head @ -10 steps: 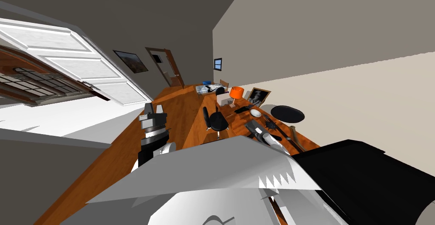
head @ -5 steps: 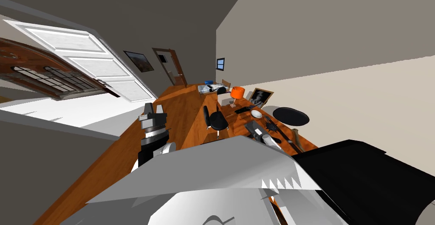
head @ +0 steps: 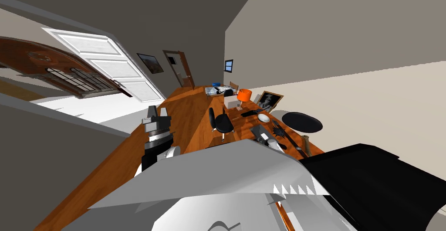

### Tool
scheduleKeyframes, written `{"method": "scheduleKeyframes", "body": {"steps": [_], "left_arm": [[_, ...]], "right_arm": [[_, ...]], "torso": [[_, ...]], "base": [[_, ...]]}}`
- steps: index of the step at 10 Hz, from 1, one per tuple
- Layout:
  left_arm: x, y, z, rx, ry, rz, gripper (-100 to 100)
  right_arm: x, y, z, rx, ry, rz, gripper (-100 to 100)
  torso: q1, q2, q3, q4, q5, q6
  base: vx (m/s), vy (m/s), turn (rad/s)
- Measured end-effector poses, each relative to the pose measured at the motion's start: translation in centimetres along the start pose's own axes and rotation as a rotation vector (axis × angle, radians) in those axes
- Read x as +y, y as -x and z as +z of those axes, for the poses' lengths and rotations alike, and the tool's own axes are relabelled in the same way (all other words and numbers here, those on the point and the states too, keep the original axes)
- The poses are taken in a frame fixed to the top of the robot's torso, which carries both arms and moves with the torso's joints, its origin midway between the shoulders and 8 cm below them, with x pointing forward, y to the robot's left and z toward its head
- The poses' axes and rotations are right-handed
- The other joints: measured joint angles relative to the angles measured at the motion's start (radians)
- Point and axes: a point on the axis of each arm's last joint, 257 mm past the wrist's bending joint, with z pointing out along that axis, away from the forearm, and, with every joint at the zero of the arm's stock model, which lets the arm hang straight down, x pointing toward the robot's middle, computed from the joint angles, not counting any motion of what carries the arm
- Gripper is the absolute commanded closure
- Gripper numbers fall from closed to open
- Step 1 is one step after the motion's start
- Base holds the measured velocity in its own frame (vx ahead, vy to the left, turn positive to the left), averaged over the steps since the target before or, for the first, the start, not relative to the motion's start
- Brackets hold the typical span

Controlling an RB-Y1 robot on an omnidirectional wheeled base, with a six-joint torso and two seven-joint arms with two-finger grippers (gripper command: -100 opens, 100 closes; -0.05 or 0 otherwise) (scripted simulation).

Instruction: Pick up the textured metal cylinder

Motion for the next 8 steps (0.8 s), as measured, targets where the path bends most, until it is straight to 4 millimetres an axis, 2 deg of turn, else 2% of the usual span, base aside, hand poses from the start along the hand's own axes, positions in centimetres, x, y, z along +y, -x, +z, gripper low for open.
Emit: {"method": "scheduleKeyframes", "body": {"steps": [3,8], "left_arm": [[0.0,0.0,0.0,0.000,0.000,0.000,0],[0.0,0.0,0.0,0.000,0.000,0.000,0]], "right_arm": [[-0.7,2.4,0.4,-0.036,-0.035,0.113,-100],[-1.8,4.7,1.1,-0.075,-0.078,0.252,-100]], "torso": [[-0.001,0.001,0.001,0.000,0.000,0.000],[-0.001,0.000,0.000,0.000,0.000,0.000]], "base": [[-0.060,-0.061,0.106],[-0.049,-0.050,0.100]]}}
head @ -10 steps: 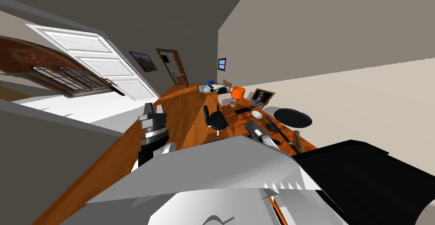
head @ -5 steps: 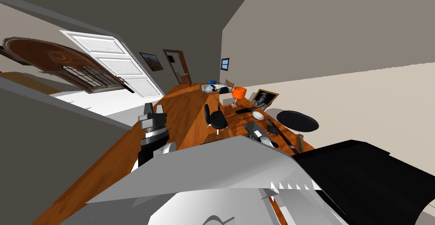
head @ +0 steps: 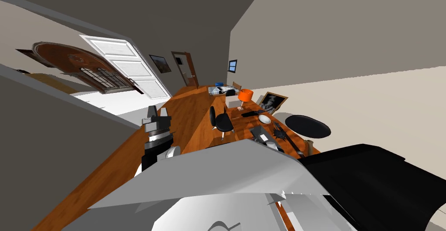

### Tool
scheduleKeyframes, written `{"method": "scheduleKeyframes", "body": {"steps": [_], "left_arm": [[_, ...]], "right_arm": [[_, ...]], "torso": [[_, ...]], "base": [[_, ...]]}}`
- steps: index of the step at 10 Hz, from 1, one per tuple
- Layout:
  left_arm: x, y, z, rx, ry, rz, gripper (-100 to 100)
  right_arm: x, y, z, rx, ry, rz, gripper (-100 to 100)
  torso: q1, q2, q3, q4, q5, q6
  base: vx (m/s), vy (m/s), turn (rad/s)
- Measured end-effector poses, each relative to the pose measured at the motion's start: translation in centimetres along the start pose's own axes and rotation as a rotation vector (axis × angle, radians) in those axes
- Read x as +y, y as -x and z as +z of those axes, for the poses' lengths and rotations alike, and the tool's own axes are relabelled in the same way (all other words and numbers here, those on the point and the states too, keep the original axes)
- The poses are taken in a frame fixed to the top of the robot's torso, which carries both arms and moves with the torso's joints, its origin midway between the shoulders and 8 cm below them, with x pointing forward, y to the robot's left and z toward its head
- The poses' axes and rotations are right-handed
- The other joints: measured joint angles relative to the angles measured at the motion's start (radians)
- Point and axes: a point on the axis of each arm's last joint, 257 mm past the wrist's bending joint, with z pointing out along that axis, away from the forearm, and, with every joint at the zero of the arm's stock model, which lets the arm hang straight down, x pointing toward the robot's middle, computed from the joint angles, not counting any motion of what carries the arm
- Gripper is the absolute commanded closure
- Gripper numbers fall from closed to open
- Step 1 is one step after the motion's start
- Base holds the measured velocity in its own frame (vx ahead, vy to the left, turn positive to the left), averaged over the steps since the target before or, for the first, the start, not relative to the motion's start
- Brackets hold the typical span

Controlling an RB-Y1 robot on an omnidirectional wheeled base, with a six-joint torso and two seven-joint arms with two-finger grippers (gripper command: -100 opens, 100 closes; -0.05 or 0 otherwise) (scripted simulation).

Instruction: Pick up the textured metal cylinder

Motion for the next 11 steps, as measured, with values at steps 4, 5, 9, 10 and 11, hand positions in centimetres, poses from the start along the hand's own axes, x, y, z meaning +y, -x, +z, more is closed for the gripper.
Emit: {"method": "scheduleKeyframes", "body": {"steps": [4,5,9,10,11], "left_arm": [[0.0,0.0,0.0,0.000,0.000,0.000,0],[0.0,0.0,0.0,0.000,0.000,0.000,0],[0.0,0.0,0.0,0.000,0.000,0.000,0],[0.0,0.0,0.0,0.000,0.000,0.000,0],[0.0,0.0,0.0,0.000,0.000,0.000,0]], "right_arm": [[-1.3,2.6,0.6,-0.039,-0.053,0.149,-100],[-1.6,3.4,0.9,-0.051,-0.064,0.182,-100],[-1.5,5.6,1.5,-0.075,-0.072,0.233,-100],[-1.6,6.0,1.6,-0.072,-0.071,0.223,-100],[-1.8,6.7,1.9,-0.073,-0.071,0.227,-100]], "torso": [[0.001,-0.001,0.000,0.000,0.000,0.000],[0.001,-0.001,0.000,0.000,0.000,0.000],[0.001,-0.004,-0.002,-0.001,0.000,0.000],[0.000,-0.004,-0.002,-0.001,0.000,0.001],[-0.001,-0.004,-0.002,-0.001,0.000,0.001]], "base": [[-0.059,-0.055,0.100],[-0.058,-0.050,0.127],[-0.007,-0.033,0.003],[0.001,-0.069,-0.004],[0.013,-0.081,-0.006]]}}
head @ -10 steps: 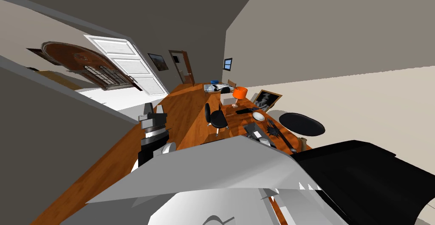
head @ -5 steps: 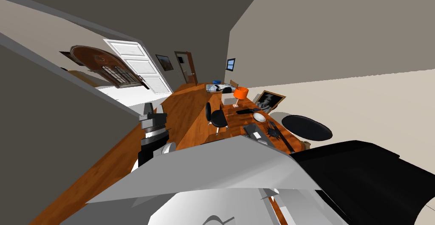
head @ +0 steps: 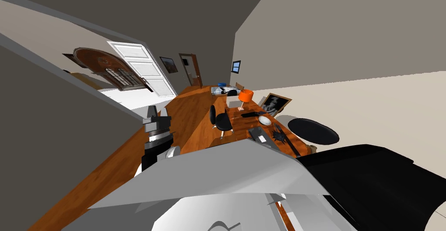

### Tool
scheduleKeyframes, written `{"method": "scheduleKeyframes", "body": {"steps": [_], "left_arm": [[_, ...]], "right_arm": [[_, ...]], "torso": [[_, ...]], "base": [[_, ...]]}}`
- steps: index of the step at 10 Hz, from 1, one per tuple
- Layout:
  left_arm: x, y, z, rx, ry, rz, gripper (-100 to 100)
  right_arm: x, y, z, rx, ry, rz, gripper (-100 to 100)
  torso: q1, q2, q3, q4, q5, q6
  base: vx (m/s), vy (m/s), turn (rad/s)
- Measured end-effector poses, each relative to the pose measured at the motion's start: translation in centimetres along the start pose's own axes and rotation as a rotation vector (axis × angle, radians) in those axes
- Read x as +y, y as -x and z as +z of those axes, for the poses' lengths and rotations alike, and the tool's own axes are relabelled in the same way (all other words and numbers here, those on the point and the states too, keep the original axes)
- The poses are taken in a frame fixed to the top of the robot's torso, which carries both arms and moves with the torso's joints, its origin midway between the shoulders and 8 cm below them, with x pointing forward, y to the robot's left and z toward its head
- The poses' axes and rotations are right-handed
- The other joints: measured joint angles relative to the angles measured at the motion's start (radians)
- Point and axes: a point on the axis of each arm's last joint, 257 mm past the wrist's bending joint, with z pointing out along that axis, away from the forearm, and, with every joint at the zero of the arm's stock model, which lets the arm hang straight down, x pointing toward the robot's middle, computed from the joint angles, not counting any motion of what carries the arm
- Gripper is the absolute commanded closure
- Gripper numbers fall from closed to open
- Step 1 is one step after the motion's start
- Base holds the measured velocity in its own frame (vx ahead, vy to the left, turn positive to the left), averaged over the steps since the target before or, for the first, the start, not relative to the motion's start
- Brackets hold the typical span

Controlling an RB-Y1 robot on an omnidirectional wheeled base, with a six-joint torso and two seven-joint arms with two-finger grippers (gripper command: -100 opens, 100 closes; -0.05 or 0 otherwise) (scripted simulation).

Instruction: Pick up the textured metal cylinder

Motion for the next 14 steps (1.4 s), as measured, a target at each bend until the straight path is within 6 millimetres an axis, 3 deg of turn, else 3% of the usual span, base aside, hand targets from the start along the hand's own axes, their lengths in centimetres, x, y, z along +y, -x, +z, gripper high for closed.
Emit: {"method": "scheduleKeyframes", "body": {"steps": [2,3,7,8,9,13,14], "left_arm": [[0.0,0.0,0.0,0.000,0.000,0.000,0],[0.0,0.0,0.0,0.000,0.000,0.000,0],[0.0,0.0,0.0,0.000,0.000,0.000,0],[0.0,0.0,0.0,0.000,0.000,0.000,0],[0.0,0.0,0.0,0.000,0.000,0.000,0],[0.0,0.0,0.0,0.000,0.000,0.000,0],[0.0,0.0,0.0,0.000,0.000,0.000,0]], "right_arm": [[0.0,2.0,0.9,-0.001,0.001,0.001,-100],[0.1,2.0,0.9,0.001,0.002,-0.002,100],[0.1,2.0,0.9,0.001,0.001,-0.002,100],[0.1,2.0,0.9,0.001,0.002,-0.002,0],[0.1,2.0,0.9,0.001,0.002,-0.002,100],[0.1,-1.1,-0.6,0.005,0.001,-0.006,100],[0.1,-1.2,-0.7,0.003,0.001,-0.003,0]], "torso": [[-0.002,0.000,0.000,0.000,0.000,0.000],[0.001,0.000,0.000,0.000,0.000,0.000],[0.005,0.000,0.000,0.000,0.001,0.000],[0.005,0.000,0.000,0.000,0.001,0.000],[0.005,0.000,0.000,0.000,0.001,0.000],[0.012,0.001,0.001,0.000,0.004,0.001],[0.009,0.001,0.001,0.001,0.003,0.000]], "base": [[0.003,-0.074,0.001],[0.000,-0.009,-0.001],[0.000,0.000,0.000],[0.000,0.000,0.000],[0.002,0.036,-0.001],[-0.003,0.085,0.000],[-0.002,0.009,-0.001]]}}
